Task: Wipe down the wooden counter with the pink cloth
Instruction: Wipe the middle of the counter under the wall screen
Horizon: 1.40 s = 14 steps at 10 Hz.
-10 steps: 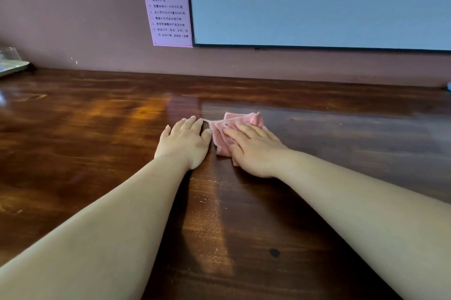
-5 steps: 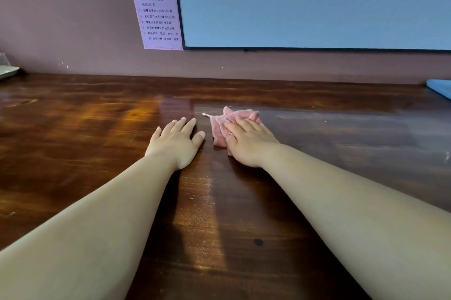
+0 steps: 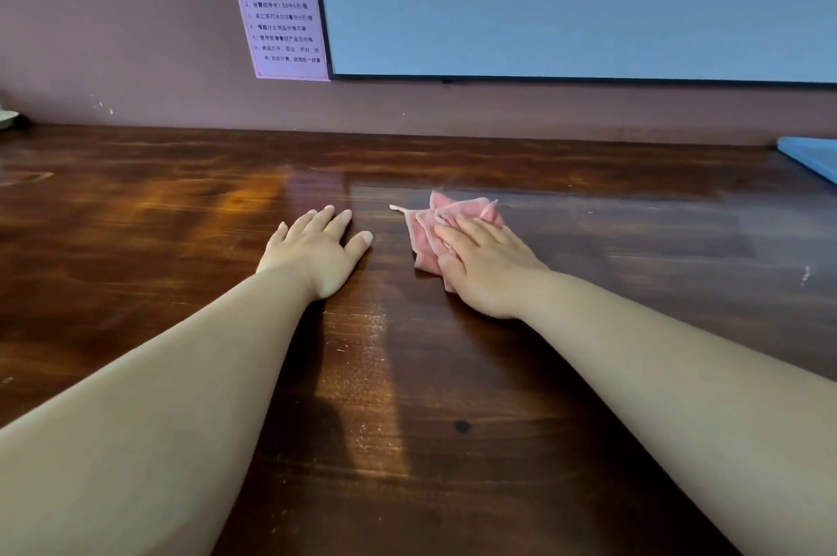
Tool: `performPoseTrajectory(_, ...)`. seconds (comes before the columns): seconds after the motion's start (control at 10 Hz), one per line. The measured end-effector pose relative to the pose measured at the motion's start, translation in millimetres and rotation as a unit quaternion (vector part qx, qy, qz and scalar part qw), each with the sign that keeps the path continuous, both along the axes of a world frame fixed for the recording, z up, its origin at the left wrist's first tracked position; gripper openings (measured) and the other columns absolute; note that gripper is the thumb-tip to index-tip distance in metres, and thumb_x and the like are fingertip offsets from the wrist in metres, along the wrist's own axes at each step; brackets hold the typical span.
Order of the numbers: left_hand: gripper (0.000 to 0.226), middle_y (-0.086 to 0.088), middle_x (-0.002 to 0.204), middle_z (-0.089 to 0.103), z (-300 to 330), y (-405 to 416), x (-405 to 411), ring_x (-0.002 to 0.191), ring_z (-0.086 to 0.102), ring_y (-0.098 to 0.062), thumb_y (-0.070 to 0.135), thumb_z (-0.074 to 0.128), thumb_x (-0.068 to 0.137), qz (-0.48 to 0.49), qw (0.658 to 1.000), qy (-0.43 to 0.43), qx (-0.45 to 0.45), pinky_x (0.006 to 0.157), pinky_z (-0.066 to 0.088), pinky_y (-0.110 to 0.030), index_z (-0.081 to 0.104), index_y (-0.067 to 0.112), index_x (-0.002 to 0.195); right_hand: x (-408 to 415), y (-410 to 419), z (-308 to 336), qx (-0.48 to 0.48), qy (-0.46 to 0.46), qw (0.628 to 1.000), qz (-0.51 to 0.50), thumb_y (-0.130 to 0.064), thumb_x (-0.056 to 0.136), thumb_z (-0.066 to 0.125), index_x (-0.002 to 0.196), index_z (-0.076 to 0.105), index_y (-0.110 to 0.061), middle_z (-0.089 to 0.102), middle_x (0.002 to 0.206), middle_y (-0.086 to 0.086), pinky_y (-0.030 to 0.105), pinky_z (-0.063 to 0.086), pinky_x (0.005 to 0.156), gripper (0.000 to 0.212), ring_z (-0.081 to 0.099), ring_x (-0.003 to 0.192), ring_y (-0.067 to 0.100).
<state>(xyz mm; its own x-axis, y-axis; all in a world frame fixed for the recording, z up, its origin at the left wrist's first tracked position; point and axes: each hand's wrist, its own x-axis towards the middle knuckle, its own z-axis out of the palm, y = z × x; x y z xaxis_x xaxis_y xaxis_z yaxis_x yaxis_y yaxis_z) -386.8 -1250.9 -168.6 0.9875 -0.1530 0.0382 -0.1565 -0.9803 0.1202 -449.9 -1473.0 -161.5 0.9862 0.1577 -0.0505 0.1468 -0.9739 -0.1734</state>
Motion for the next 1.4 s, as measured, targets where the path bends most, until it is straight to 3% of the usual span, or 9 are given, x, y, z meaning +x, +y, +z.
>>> performPoseTrajectory(0.1, 0.071, 0.006, 0.162, 0.005, 0, 0, 1, 0.149, 0.001, -0.015, 0.068, 0.013, 0.093, -0.003, 1.0, 0.001, 0.003, 0.12, 0.003, -0.044, 0.012, 0.032, 0.154, -23, -18, -9, 0.0, -0.012, 1.0, 0.016, -0.044, 0.105, 0.009, 0.161, 0.006, -0.034, -0.003, 0.169, -0.008, 0.039, -0.003, 0.126, 0.057, -0.007, 0.155, 0.012)
performPoseTrajectory(0.3, 0.065, 0.006, 0.162, 0.001, 10, -14, 0, 0.149, -0.004, -0.017, 0.061, 0.012, 0.098, 0.041, 0.997, 0.038, 0.052, 0.117, -0.008, -0.049, 0.01, 0.029, 0.155, 0, -21, 4, -0.004, 0.002, 0.998, -0.061, -0.039, 0.107, 0.011, 0.162, 0.008, -0.029, -0.003, 0.17, -0.004, 0.041, -0.003, 0.126, 0.056, -0.008, 0.156, 0.016)
performPoseTrajectory(0.5, 0.062, 0.004, 0.162, 0.011, 11, -74, -21, 0.148, 0.002, -0.017, 0.05, 0.024, 0.099, 0.017, 1.0, -0.023, -0.001, 0.117, -0.004, -0.049, 0.018, 0.02, 0.153, -34, -42, -8, -0.001, -0.001, 1.0, -0.018, -0.044, 0.106, 0.011, 0.162, 0.005, -0.031, -0.005, 0.169, -0.008, 0.039, -0.003, 0.126, 0.057, -0.009, 0.155, 0.012)
performPoseTrajectory(0.6, 0.06, 0.006, 0.162, 0.006, -1, -106, -35, 0.148, -0.002, -0.015, 0.047, 0.019, 0.1, -0.002, 1.0, -0.024, -0.016, 0.117, -0.009, -0.046, 0.013, 0.021, 0.154, -17, -45, 0, -0.004, 0.004, 0.998, -0.067, -0.043, 0.107, 0.011, 0.162, 0.008, -0.029, -0.003, 0.17, -0.005, 0.04, -0.002, 0.126, 0.057, -0.007, 0.156, 0.014)
performPoseTrajectory(0.7, 0.06, 0.007, 0.162, 0.005, -7, -110, -37, 0.148, -0.001, -0.014, 0.048, 0.013, 0.1, 0.0, 1.0, -0.022, -0.012, 0.118, -0.008, -0.046, 0.012, 0.024, 0.155, -7, -43, 6, -0.006, 0.007, 0.996, -0.087, -0.04, 0.107, 0.012, 0.162, 0.008, -0.026, -0.003, 0.17, -0.003, 0.041, -0.002, 0.126, 0.057, -0.006, 0.156, 0.015)
performPoseTrajectory(0.9, 0.06, 0.008, 0.162, 0.003, -7, -107, -37, 0.149, -0.001, -0.014, 0.05, 0.012, 0.1, -0.003, 1.0, -0.015, -0.016, 0.119, -0.004, -0.046, 0.011, 0.025, 0.155, -37, -69, -6, -0.012, -0.008, 1.0, -0.028, -0.043, 0.106, 0.015, 0.162, 0.007, -0.028, -0.001, 0.17, -0.004, 0.034, -0.004, 0.125, 0.058, -0.005, 0.155, 0.013)
performPoseTrajectory(1.1, 0.061, 0.009, 0.162, 0.003, -7, -105, -37, 0.149, -0.002, -0.014, 0.052, 0.011, 0.099, -0.001, 1.0, -0.013, -0.025, 0.119, -0.003, -0.046, 0.01, 0.026, 0.155, -6, -73, 7, -0.025, 0.013, 0.992, -0.121, -0.039, 0.107, 0.011, 0.163, 0.006, -0.023, -0.004, 0.17, -0.002, 0.041, -0.002, 0.126, 0.058, -0.009, 0.156, 0.016)
performPoseTrajectory(1.3, 0.061, 0.008, 0.162, 0.003, -7, -107, -37, 0.149, -0.002, -0.014, 0.052, 0.012, 0.099, -0.005, 0.999, -0.018, -0.026, 0.119, -0.002, -0.046, 0.01, 0.026, 0.155, -46, -93, -7, -0.017, -0.012, 0.996, -0.081, -0.043, 0.106, 0.013, 0.162, 0.01, -0.027, 0.001, 0.17, -0.006, 0.036, -0.002, 0.126, 0.059, -0.004, 0.155, 0.011)
performPoseTrajectory(1.4, 0.06, 0.008, 0.162, 0.004, -7, -106, -38, 0.149, -0.001, -0.015, 0.052, 0.012, 0.099, -0.007, 0.999, -0.017, -0.026, 0.119, -0.002, -0.047, 0.01, 0.028, 0.155, -27, -99, 4, -0.02, 0.013, 0.992, -0.124, -0.04, 0.107, 0.012, 0.163, 0.007, -0.024, -0.003, 0.17, -0.003, 0.035, -0.005, 0.126, 0.058, -0.007, 0.155, 0.013)
